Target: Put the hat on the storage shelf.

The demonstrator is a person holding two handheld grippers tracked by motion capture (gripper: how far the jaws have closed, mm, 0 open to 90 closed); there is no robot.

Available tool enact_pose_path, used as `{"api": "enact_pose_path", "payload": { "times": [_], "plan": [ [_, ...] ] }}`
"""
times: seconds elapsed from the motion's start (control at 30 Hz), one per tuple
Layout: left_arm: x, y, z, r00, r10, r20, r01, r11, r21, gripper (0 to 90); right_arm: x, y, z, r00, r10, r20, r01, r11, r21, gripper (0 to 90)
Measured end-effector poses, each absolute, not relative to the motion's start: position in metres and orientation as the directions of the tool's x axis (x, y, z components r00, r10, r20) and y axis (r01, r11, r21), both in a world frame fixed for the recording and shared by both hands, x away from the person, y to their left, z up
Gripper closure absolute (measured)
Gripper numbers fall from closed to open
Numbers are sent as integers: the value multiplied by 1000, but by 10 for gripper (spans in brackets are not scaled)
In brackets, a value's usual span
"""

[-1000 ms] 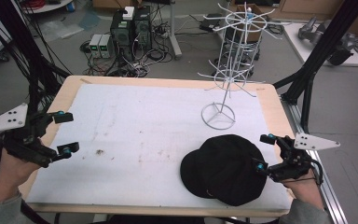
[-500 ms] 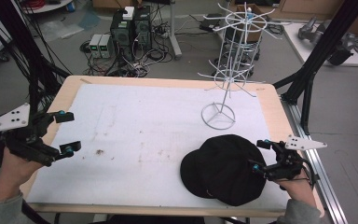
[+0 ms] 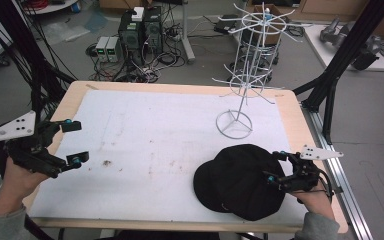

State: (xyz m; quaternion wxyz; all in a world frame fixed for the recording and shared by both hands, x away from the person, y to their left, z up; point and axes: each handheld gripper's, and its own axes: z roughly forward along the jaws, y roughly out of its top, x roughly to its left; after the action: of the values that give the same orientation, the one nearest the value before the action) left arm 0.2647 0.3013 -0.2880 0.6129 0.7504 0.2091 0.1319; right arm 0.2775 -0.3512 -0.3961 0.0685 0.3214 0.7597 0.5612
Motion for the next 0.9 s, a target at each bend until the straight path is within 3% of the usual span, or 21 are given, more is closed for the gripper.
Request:
{"api": "enact_pose_path", "payload": {
  "times": [0.1,0.2,0.37,0.4,0.5,0.67,0.9],
  "plan": [
    [265,301,-288,878,476,-60,153,-160,975,17,279,-350,-397,-786,566,249,411,176,895,43],
    [265,302,-289,875,482,-48,145,-166,975,18,279,-352,-397,-787,563,251,414,181,892,177],
    [266,306,-289,868,494,-51,146,-157,977,18,276,-353,-398,-797,552,245,398,173,901,288],
    [266,307,-289,865,499,-55,151,-154,977,18,276,-353,-401,-795,544,267,419,174,891,367],
    [267,307,-290,863,502,-58,153,-150,977,18,275,-353,-402,-798,540,268,424,186,886,405],
    [267,305,-290,864,501,-55,155,-160,975,17,274,-353,-401,-796,551,250,415,197,888,604],
    [267,305,-290,863,501,-57,156,-158,975,18,272,-352,-400,-806,546,228,396,212,893,653]
  ]
}}
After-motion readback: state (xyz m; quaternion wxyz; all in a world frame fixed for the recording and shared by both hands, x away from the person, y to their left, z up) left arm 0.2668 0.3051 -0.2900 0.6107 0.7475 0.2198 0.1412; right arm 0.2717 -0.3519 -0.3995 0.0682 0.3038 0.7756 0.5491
